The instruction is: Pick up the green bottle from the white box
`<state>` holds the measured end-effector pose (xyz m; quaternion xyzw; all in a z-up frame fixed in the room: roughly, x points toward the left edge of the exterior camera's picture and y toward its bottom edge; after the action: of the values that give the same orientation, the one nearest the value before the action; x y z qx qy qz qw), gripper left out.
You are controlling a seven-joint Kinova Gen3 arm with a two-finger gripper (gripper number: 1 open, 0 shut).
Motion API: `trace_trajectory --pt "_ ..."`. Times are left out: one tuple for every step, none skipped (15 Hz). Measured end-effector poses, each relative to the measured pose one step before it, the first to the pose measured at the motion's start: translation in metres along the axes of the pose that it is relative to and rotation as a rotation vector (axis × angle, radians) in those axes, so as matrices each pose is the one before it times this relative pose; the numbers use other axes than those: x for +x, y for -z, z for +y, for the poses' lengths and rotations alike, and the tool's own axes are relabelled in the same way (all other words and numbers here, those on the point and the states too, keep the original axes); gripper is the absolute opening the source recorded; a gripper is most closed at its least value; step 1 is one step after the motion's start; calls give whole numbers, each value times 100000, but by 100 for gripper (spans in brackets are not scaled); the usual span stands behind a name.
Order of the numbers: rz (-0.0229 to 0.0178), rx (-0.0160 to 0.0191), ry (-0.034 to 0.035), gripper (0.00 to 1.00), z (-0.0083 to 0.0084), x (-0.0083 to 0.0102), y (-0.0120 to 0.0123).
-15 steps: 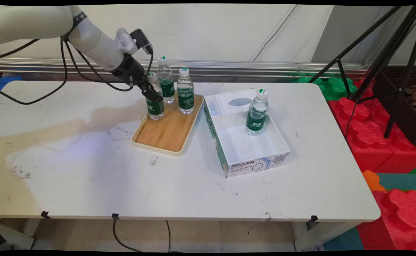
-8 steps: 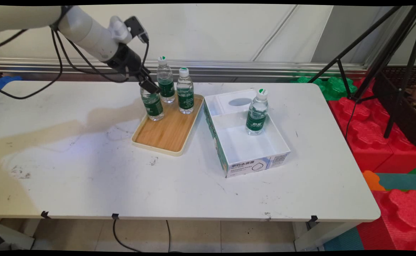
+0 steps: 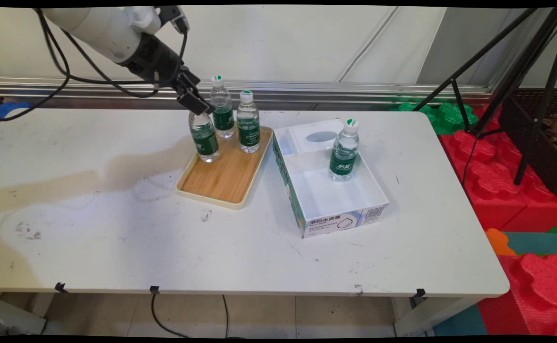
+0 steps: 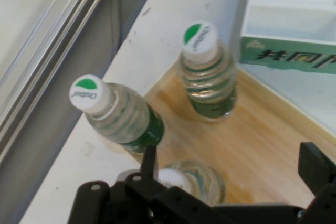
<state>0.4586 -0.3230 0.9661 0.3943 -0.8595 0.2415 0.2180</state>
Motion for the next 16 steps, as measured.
trace_trajectory --pt "174 -927 -320 100 717 216 726" --pt "78 -810 -163 100 596 158 562" --pt "-150 -1808 -253 100 1200 281 871" --pt "-46 -898 94 100 560 121 336" --pt "-45 -1538 148 100 950 283 455" --pt "76 -1257 73 100 914 351 300" --pt "185 -794 168 100 718 323 175" --pt "153 -758 127 100 788 467 35" --pt "127 -523 133 100 724 538 -126" --pt "121 -299 133 100 482 414 -172" --pt "29 -403 126 100 663 616 -379" --pt "214 -206 275 100 522 586 -459" --pt "218 -180 381 100 599 729 -741" --pt "74 -160 281 100 412 508 -555" --pt "194 -106 265 100 390 556 -593" --pt "56 -123 288 100 382 526 -638"
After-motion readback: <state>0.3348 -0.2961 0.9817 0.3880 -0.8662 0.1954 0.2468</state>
